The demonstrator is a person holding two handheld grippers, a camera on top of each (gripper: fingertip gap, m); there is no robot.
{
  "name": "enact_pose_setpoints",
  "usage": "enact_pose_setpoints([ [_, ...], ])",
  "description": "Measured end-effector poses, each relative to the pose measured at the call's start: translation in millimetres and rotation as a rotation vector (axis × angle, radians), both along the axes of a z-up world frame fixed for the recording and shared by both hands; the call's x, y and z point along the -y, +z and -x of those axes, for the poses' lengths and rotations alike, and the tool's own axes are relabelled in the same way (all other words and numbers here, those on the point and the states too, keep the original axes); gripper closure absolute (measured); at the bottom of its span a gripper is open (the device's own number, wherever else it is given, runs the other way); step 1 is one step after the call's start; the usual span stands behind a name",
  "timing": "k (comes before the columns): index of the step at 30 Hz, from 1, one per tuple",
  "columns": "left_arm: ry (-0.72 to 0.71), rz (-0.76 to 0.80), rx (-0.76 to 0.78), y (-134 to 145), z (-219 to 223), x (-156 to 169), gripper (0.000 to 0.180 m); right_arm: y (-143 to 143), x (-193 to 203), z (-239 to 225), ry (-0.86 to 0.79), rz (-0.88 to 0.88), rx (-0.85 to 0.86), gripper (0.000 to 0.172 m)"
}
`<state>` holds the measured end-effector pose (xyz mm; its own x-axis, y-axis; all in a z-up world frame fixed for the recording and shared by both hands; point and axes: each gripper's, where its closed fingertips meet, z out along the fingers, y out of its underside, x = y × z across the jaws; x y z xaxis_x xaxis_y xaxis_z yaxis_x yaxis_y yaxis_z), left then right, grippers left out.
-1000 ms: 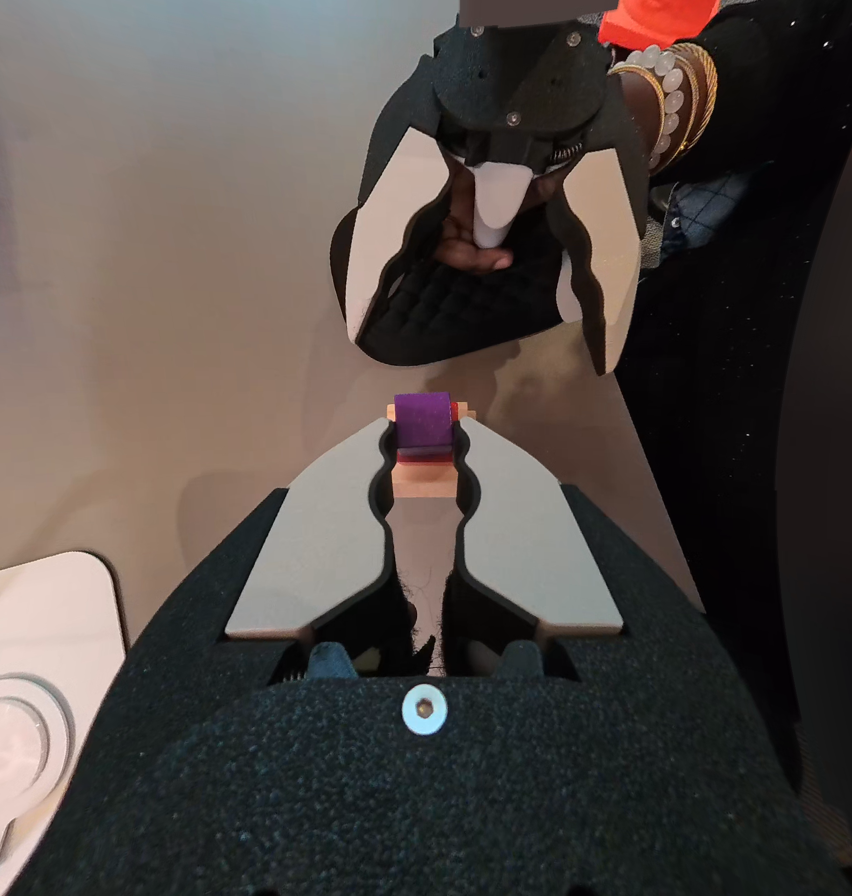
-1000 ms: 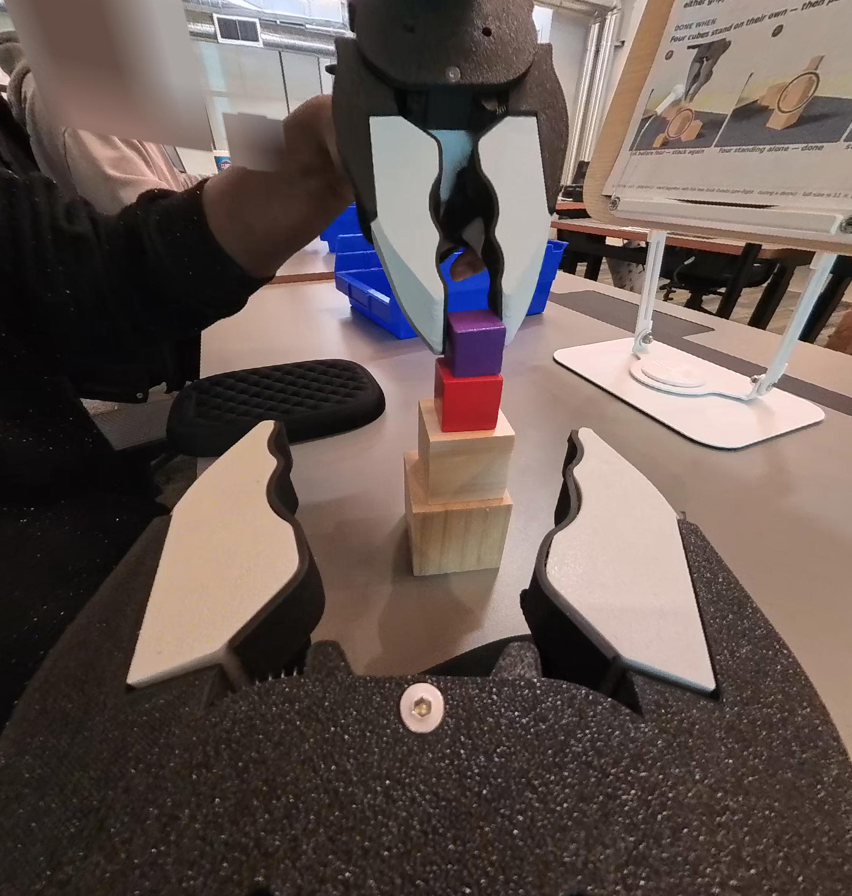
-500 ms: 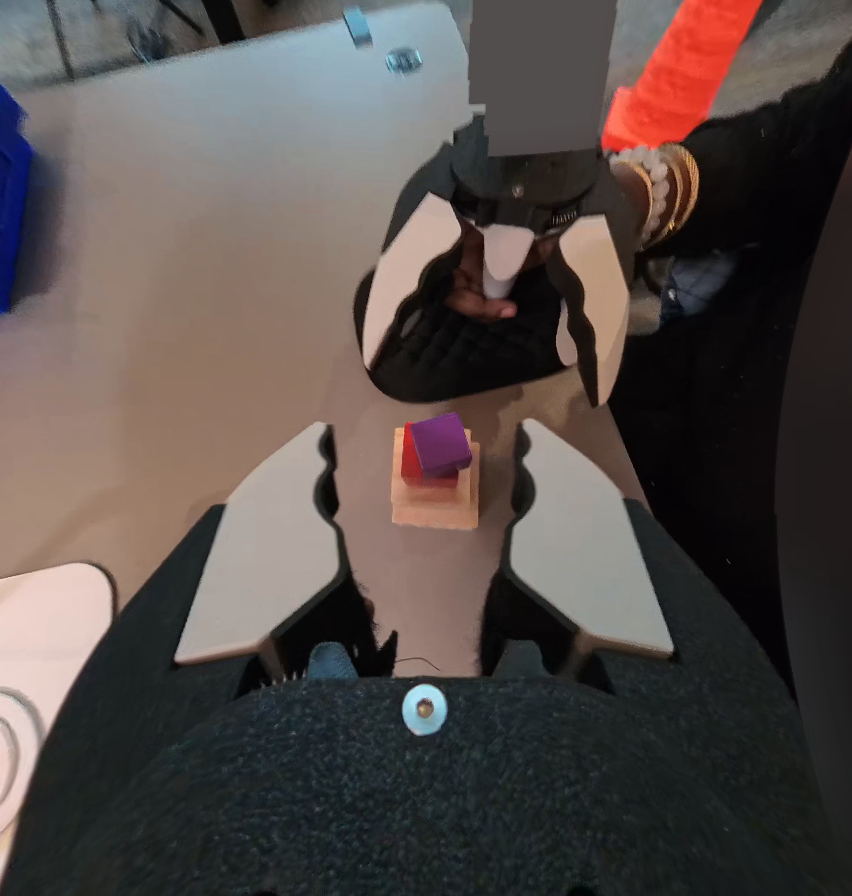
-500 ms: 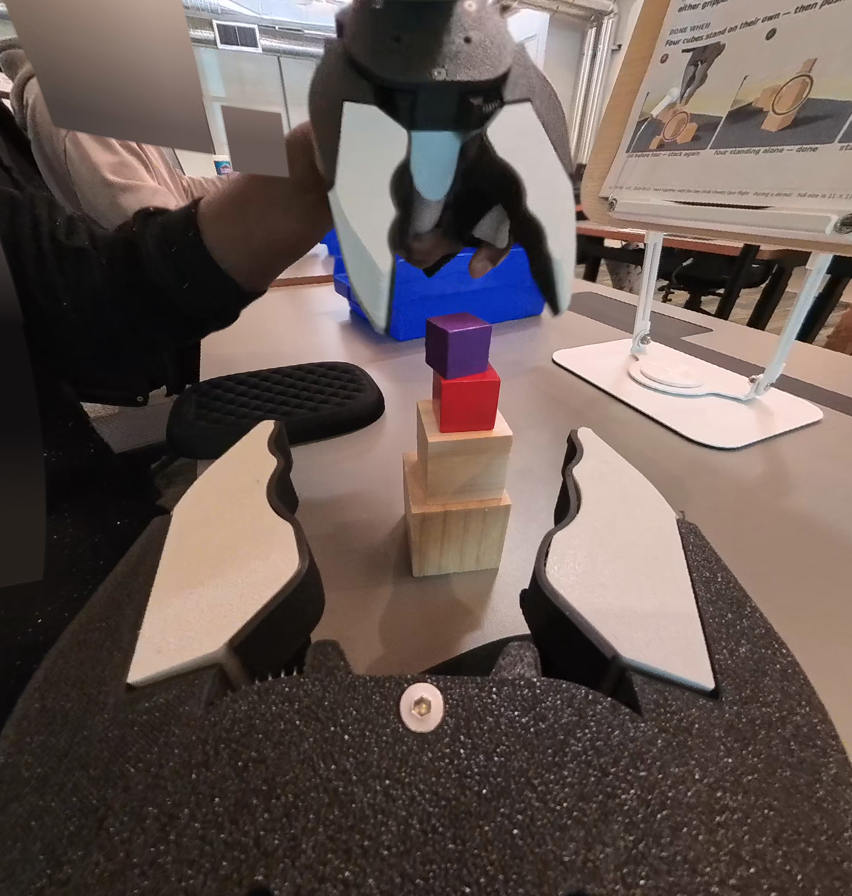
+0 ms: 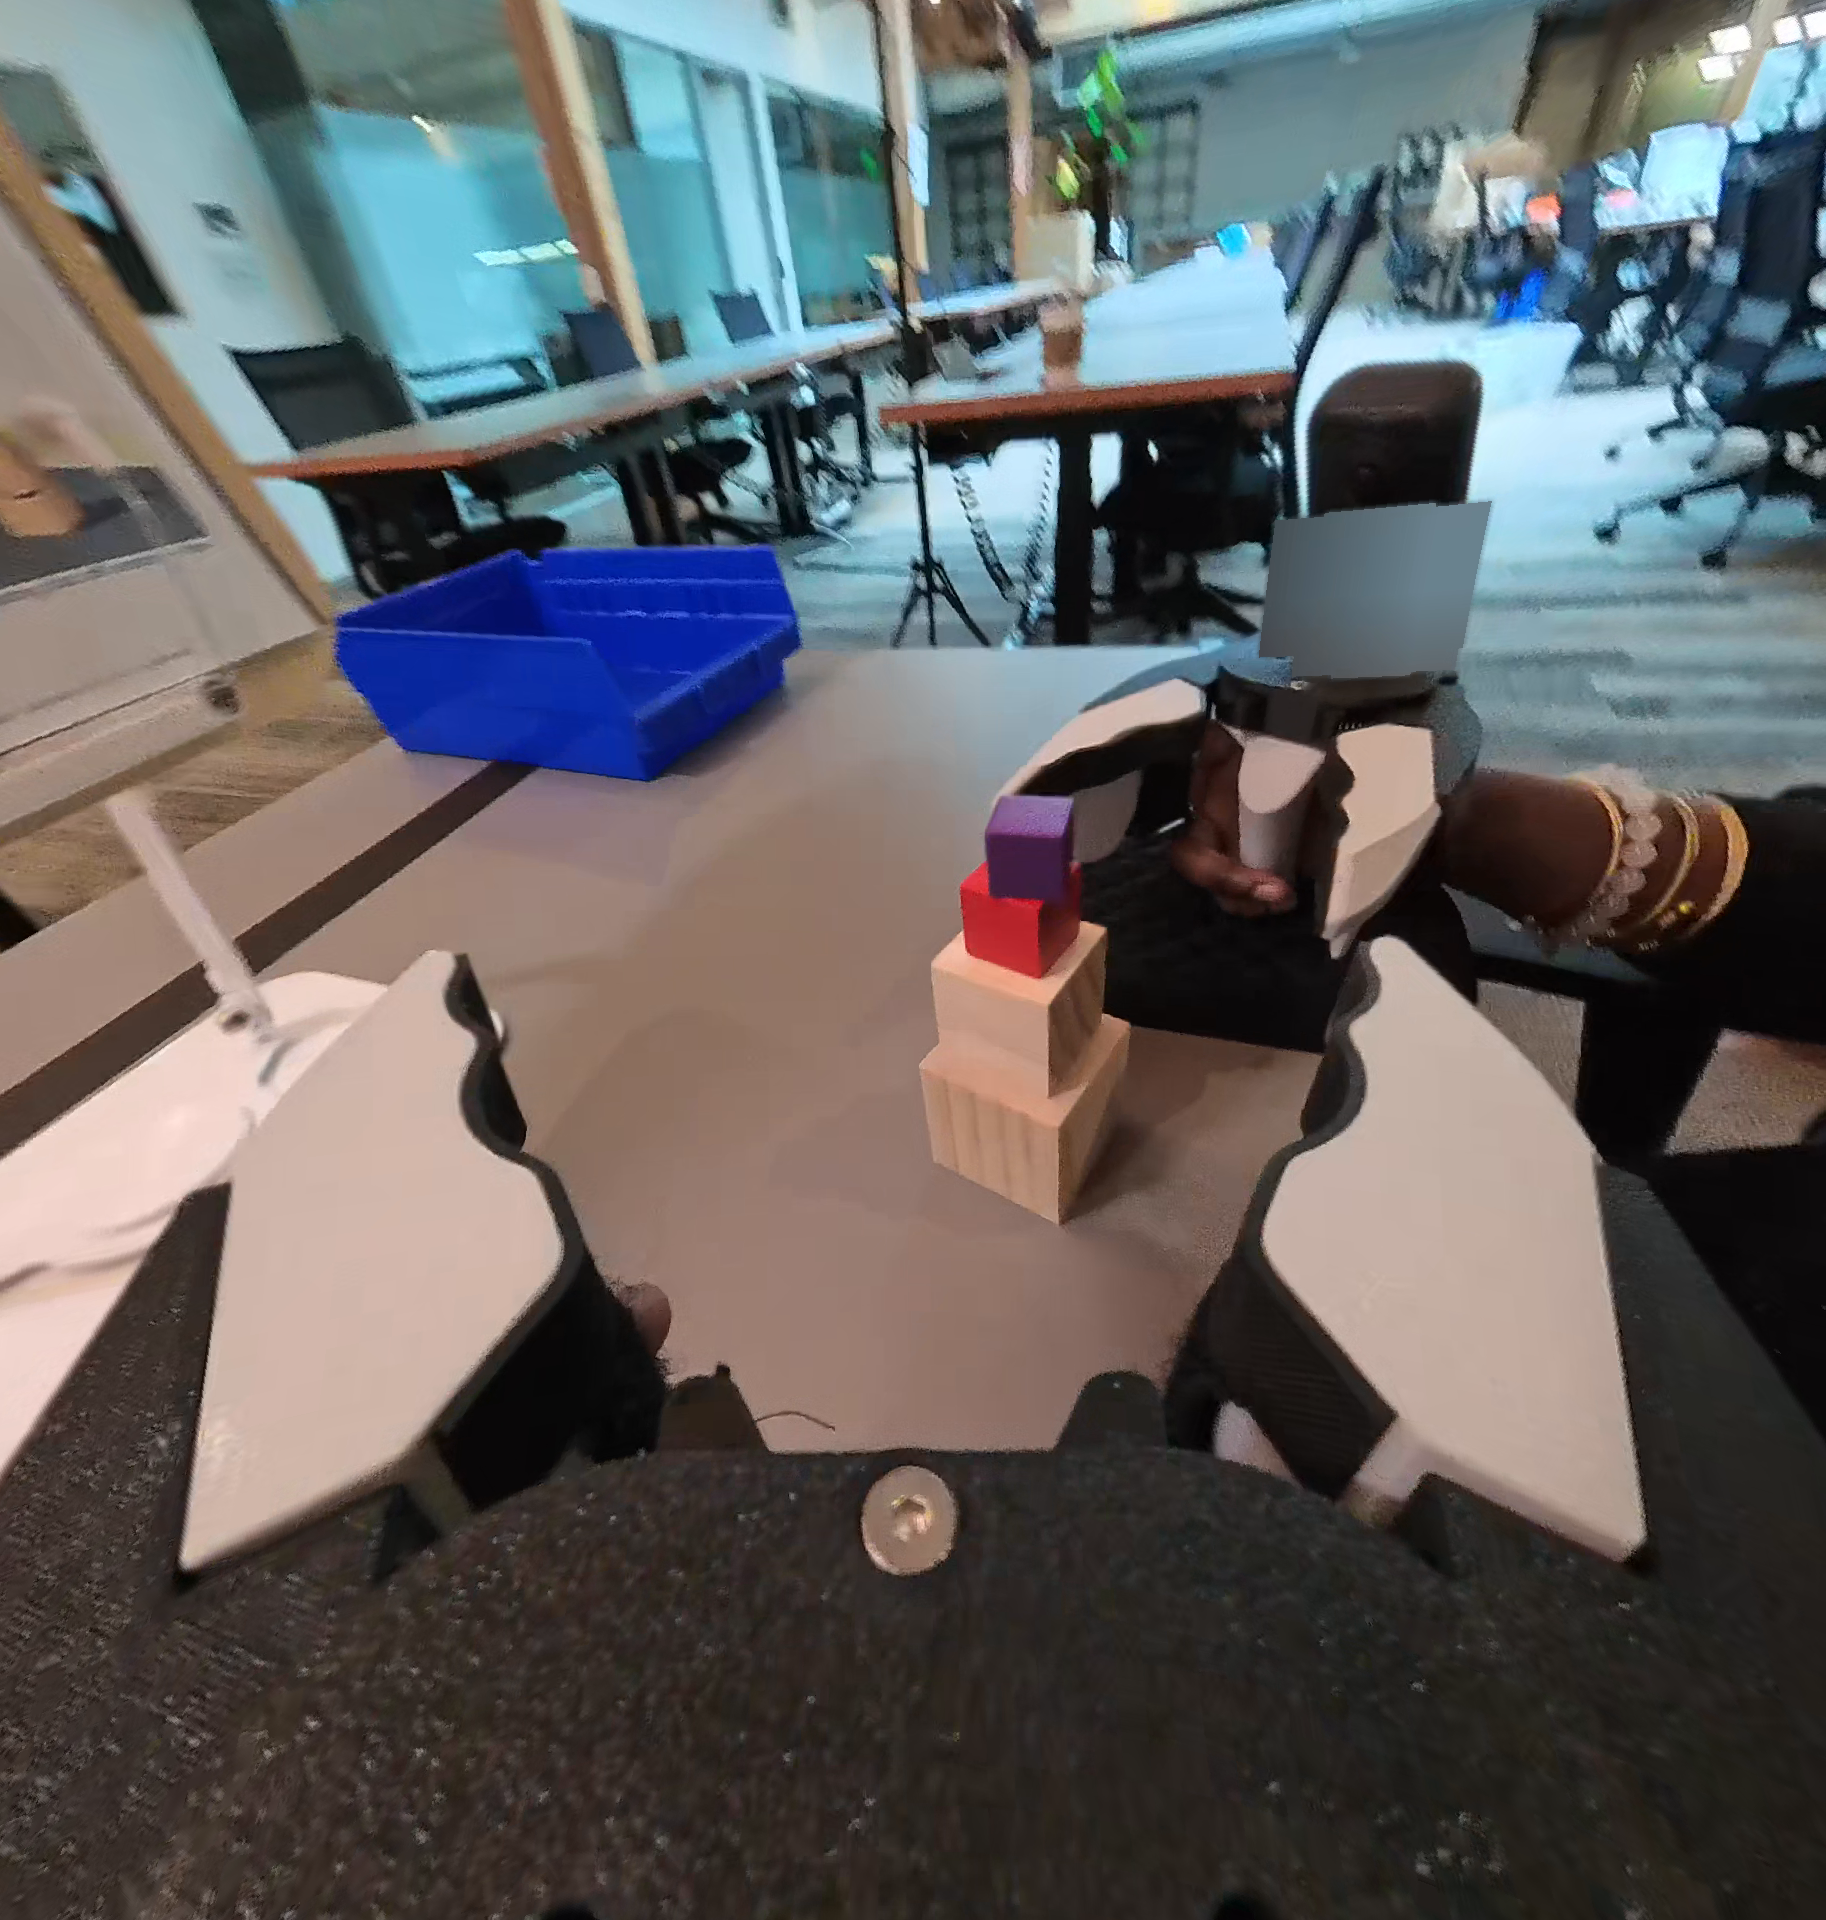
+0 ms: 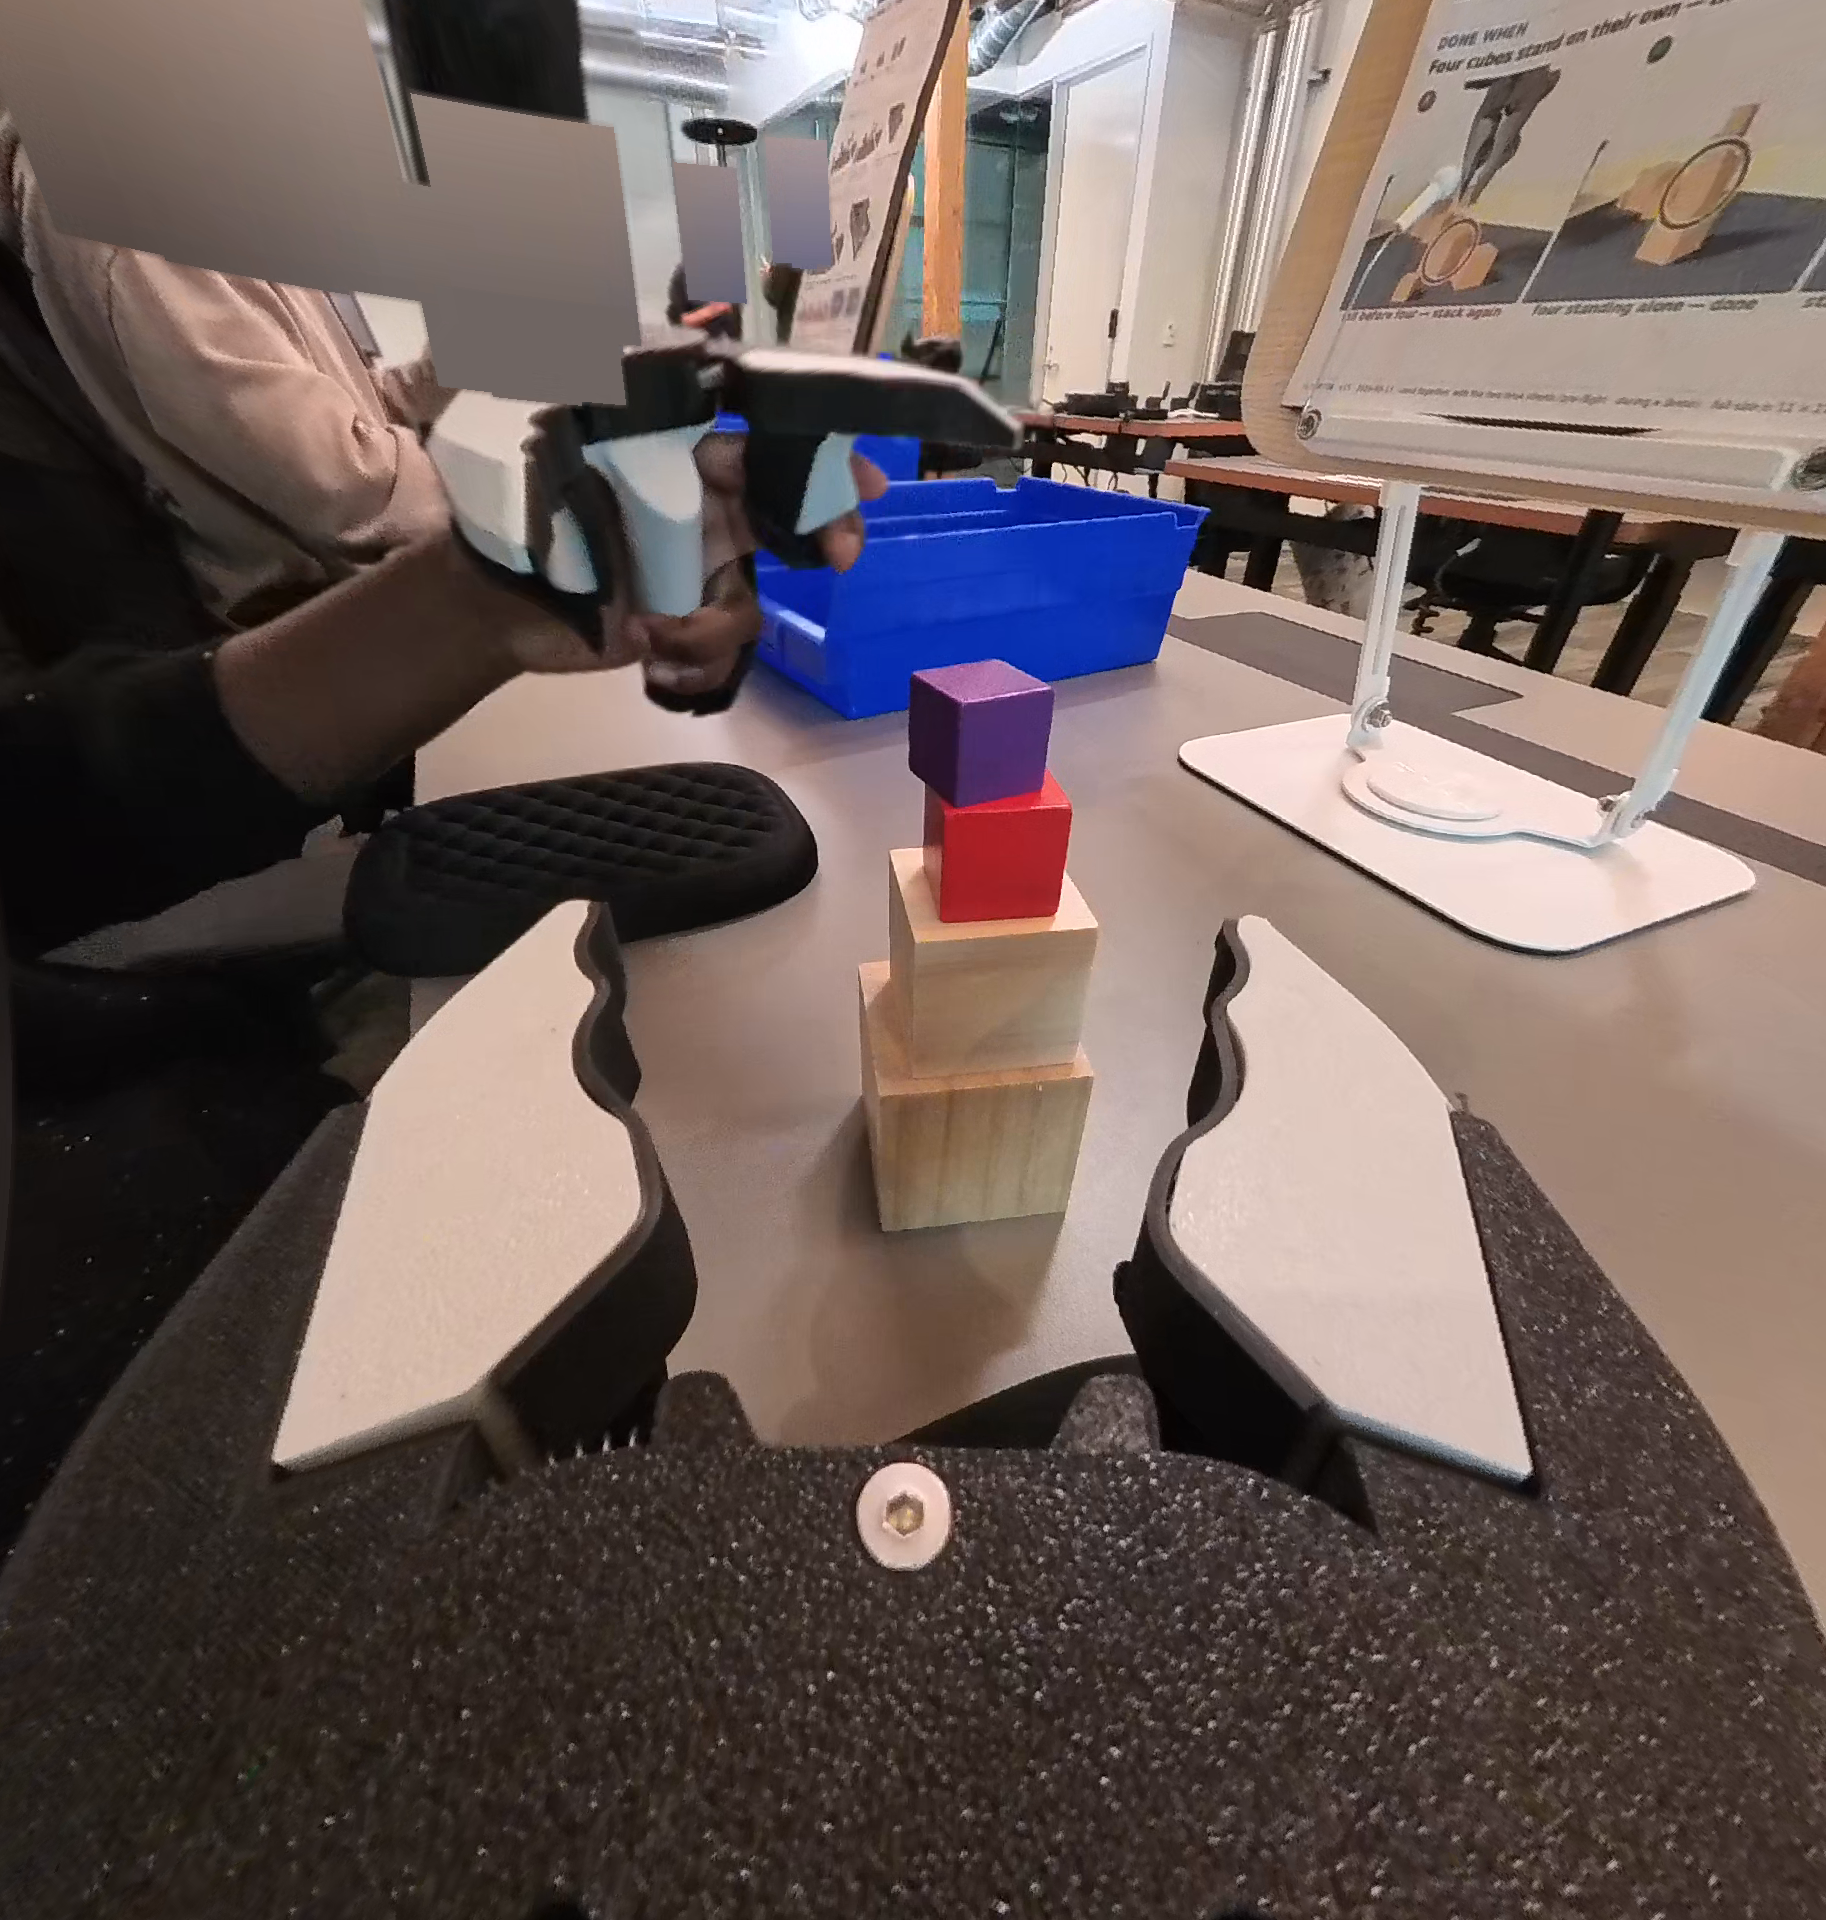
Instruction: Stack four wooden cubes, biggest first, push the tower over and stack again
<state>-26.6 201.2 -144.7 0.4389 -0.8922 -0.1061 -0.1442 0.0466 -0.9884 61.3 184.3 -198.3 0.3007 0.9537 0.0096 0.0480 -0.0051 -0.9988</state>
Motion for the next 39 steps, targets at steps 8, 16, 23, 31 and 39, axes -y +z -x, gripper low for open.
enact_pose_setpoints([
  [8,0.115,-0.002,0.162,-28,45,15,0.034,-1,-2,1,-0.015,0.001,0.012,0.067],
  [16,0.081,-0.042,0.22,-30,52,29,0.034,0,-4,1,-0.013,0.023,0.015,0.066],
  [23,0.094,-0.033,0.205,-34,51,27,0.034,-11,-16,-18,-0.084,0.171,0.218,0.118],
  [31,0.106,-0.028,0.183,-37,50,25,0.034,-37,-9,-10,-0.025,0.236,0.458,0.172],
  [39,0.108,-0.016,0.175,-40,49,24,0.034,-45,-20,6,-0.025,0.194,0.553,0.172],
])
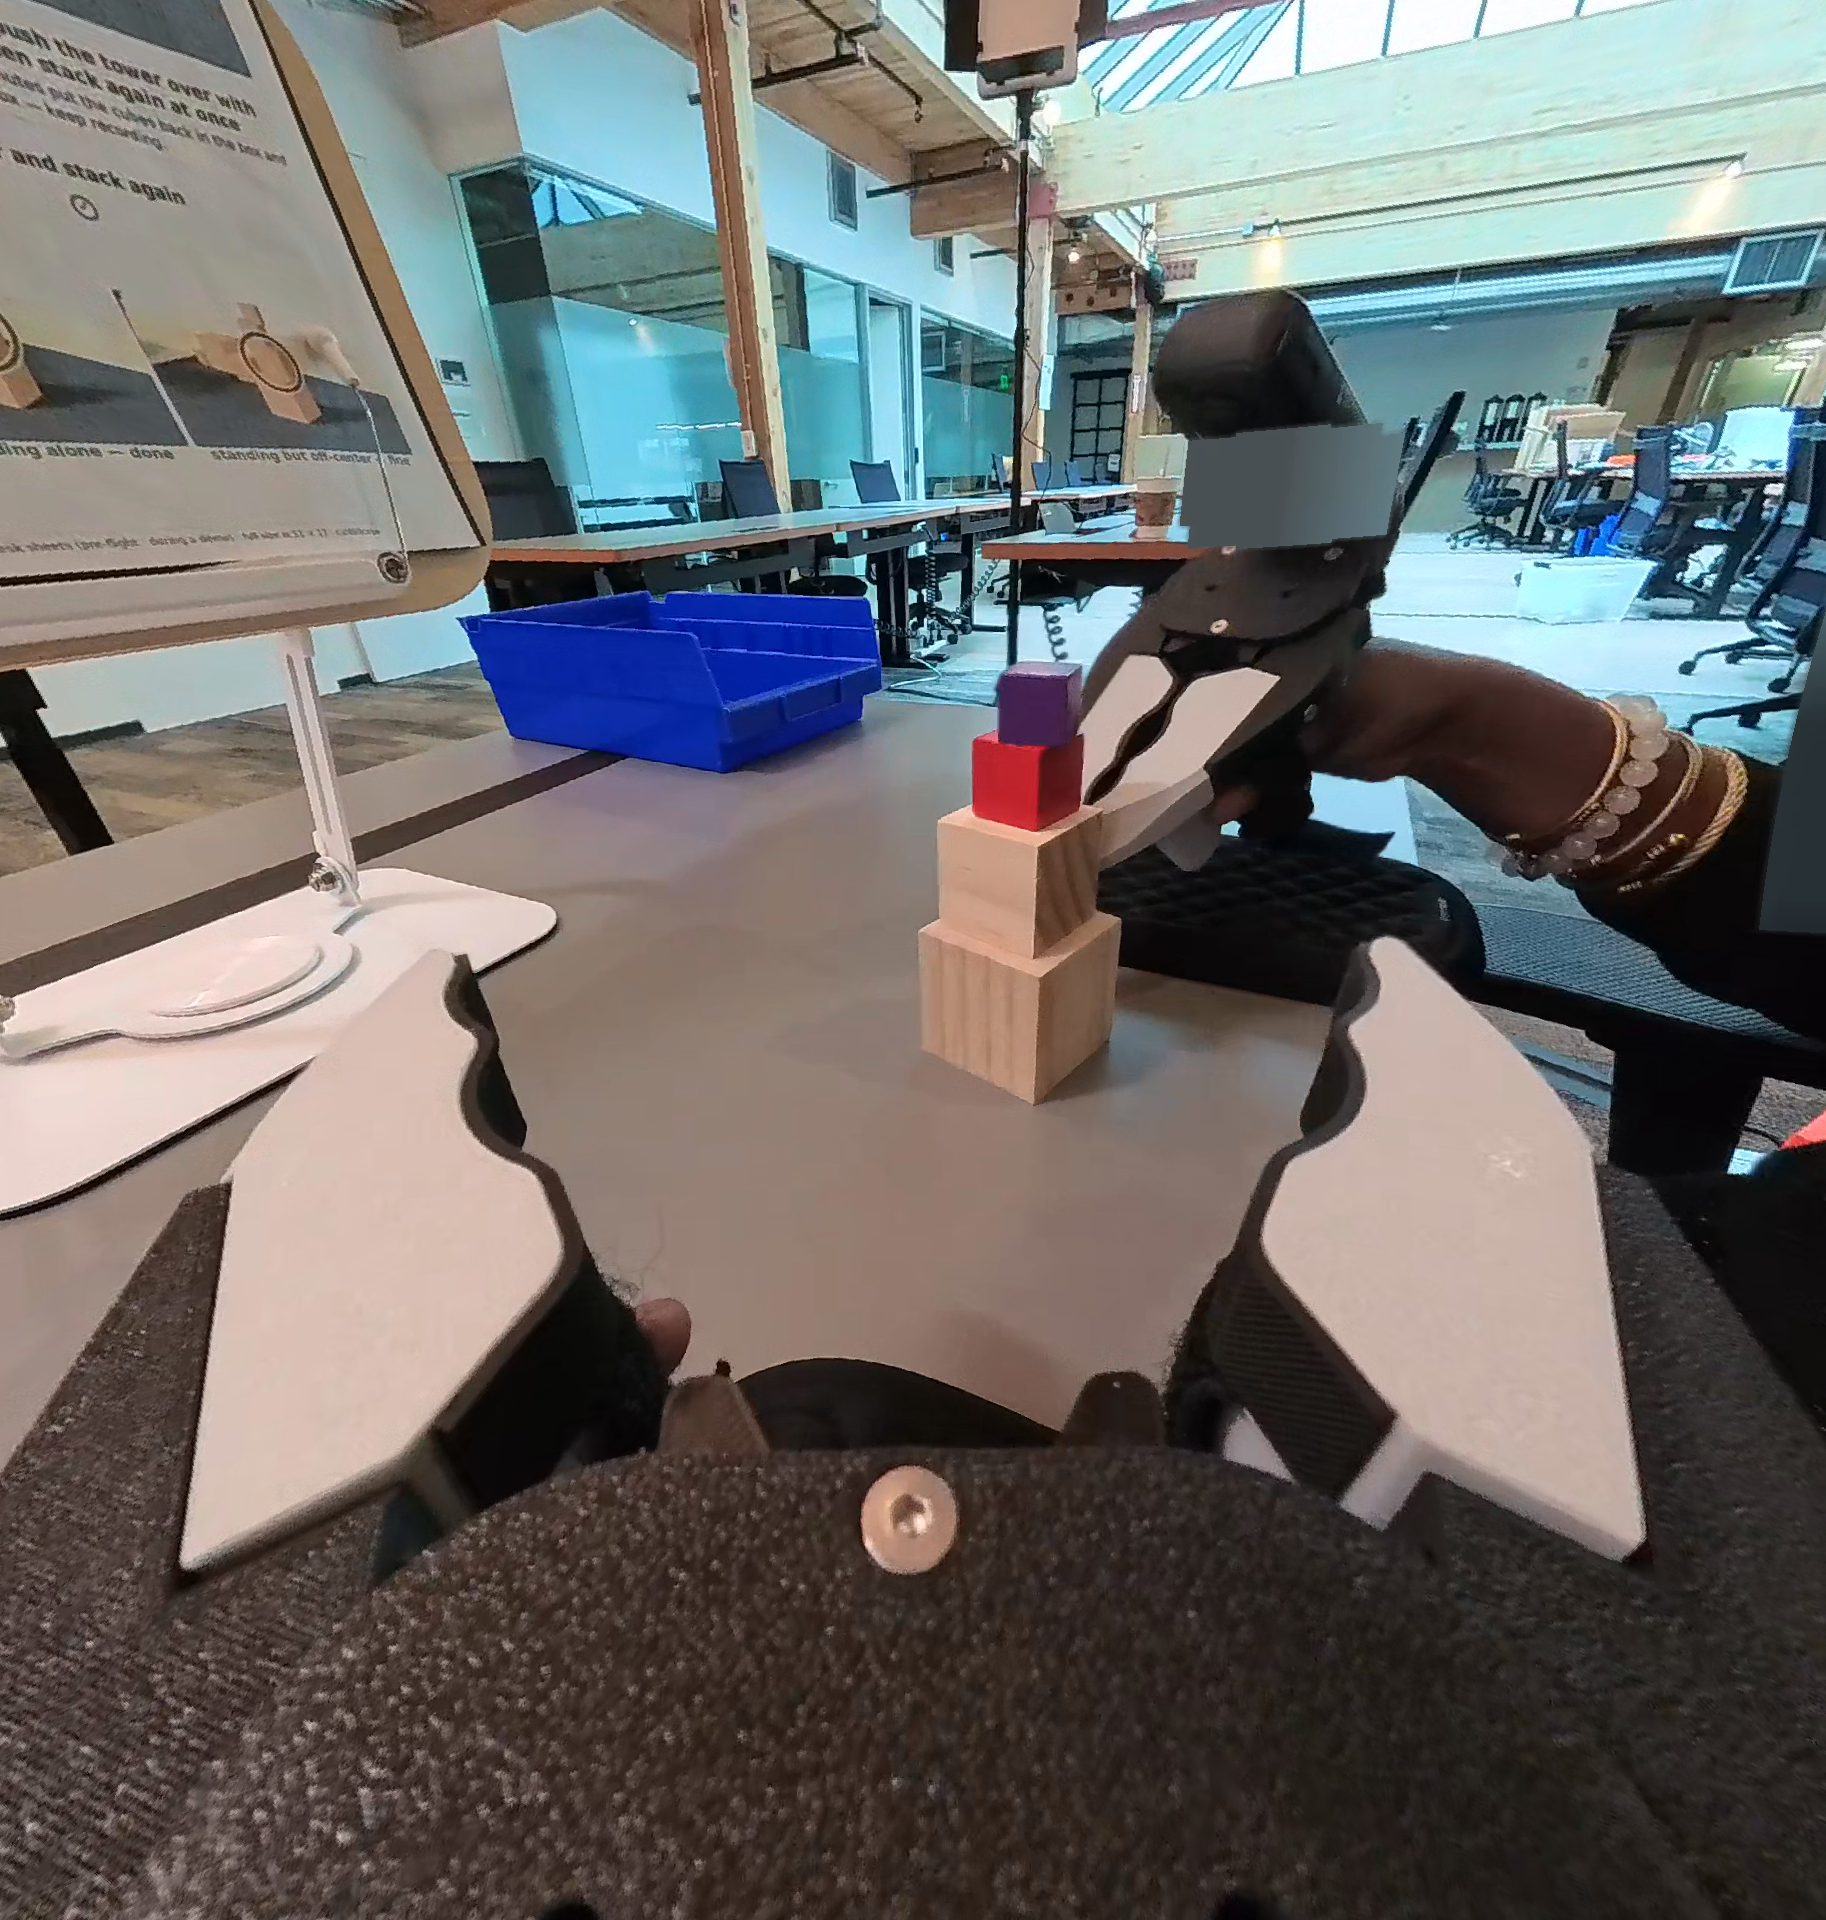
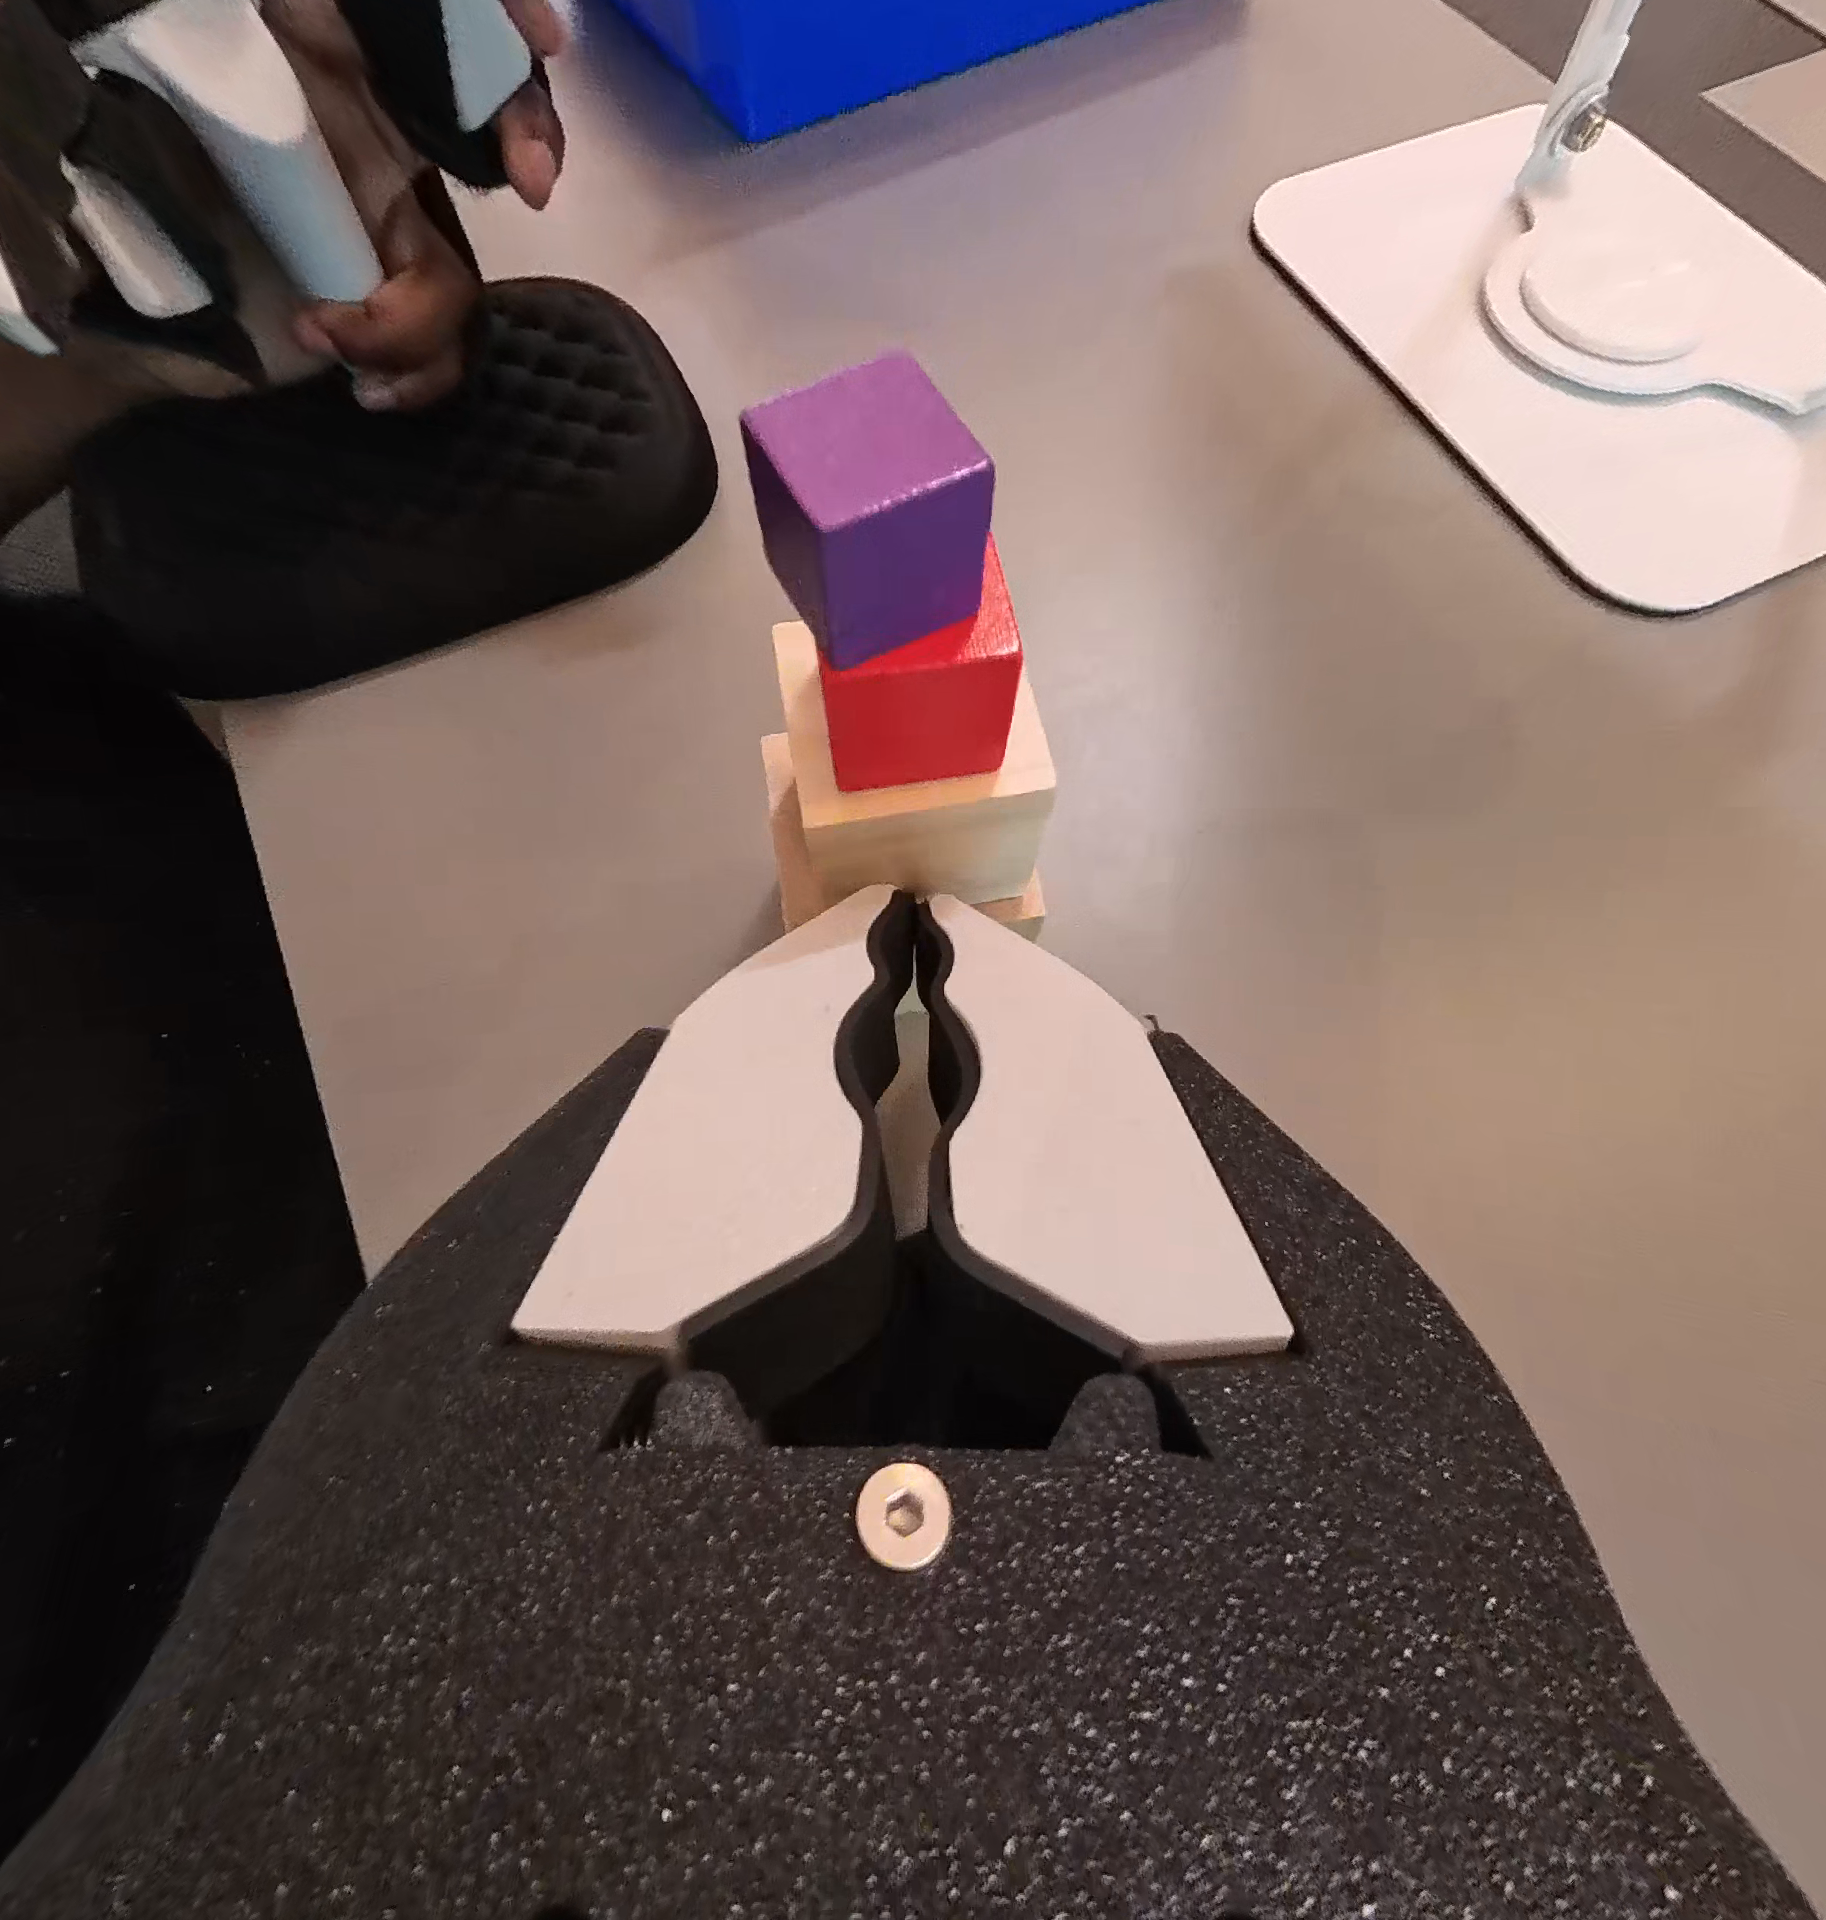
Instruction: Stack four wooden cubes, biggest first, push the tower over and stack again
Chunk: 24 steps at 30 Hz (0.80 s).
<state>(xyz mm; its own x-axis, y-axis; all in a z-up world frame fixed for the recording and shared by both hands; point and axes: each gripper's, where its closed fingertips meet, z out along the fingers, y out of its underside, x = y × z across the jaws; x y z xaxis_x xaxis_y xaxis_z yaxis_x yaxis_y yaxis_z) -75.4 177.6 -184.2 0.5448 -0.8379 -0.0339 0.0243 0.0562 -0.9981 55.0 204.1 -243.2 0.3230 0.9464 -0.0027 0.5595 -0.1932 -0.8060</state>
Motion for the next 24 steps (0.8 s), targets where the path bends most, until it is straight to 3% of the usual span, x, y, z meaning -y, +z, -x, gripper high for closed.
enact_pose_setpoints([
  [24,0.008,0.004,-0.002,-1,0,-1,0.034,16,-9,32,0.04,-0.009,-0.042,0.172],
])
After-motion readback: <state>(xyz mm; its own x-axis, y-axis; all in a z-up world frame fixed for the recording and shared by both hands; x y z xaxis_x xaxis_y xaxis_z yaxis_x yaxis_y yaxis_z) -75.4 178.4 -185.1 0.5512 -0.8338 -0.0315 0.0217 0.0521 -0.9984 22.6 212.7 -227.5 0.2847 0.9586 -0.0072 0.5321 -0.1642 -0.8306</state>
